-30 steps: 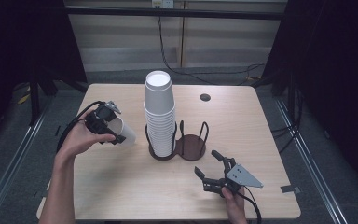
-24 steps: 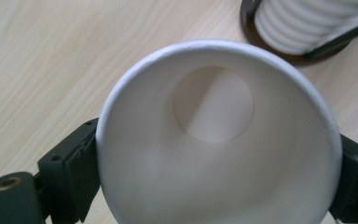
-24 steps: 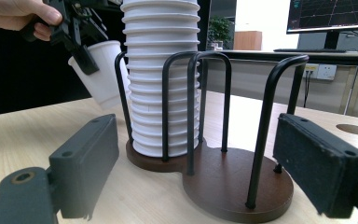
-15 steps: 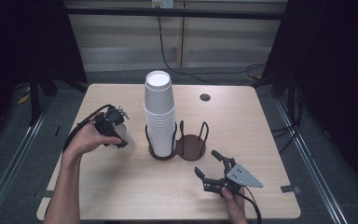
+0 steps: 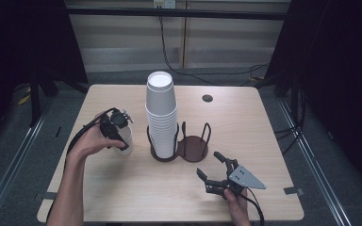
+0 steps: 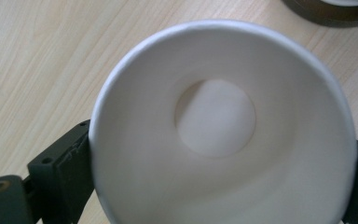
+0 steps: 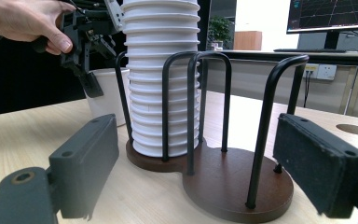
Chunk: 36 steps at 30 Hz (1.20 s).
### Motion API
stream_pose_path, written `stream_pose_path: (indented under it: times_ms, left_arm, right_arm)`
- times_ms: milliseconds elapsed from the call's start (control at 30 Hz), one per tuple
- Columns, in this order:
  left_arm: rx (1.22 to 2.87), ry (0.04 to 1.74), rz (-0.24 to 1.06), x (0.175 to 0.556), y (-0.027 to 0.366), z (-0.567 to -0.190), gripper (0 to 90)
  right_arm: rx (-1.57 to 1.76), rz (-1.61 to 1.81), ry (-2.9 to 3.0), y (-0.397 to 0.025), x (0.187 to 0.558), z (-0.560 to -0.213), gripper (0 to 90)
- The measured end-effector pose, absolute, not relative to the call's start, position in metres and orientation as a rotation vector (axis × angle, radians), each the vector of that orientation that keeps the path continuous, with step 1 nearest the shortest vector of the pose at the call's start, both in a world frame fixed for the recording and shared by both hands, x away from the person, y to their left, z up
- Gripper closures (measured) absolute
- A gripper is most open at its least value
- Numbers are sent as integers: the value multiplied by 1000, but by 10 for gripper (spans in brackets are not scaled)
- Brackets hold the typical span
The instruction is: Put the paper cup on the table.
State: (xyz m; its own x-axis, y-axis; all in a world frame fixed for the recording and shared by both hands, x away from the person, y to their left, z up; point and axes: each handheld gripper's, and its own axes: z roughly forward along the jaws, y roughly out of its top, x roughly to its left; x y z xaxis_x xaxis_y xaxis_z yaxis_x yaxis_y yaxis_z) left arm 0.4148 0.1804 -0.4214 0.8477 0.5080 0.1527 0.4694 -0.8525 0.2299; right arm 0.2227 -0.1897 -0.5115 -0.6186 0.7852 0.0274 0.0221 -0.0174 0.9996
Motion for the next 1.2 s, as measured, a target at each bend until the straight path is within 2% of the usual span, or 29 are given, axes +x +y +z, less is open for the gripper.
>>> stream_pose_path:
  times_ms: [367,467,500,667,800,967,1200]
  left_arm:
    - [2818,762,244,413,190,-435,68]
    - [2791,772,212,412,196,-438,78]
    - [2788,773,196,411,197,-439,105]
    - [2757,803,199,410,206,-445,96]
    - [2734,811,211,405,211,-448,160]
    - [2715,824,212,402,216,-452,168]
    - [2591,854,266,388,225,-445,169]
  right_arm:
    - [846,1695,1683,-190,223,-512,134]
    - [846,1695,1683,-190,223,-512,134]
    - [847,1695,1683,-190,223,-512,134]
    - [848,1694,1682,-190,223,-512,134]
    - [848,1694,1682,-190,223,-512,134]
    - [849,1693,1681,-190,223,-512,133]
    - [849,1693,1681,-190,223,-512,134]
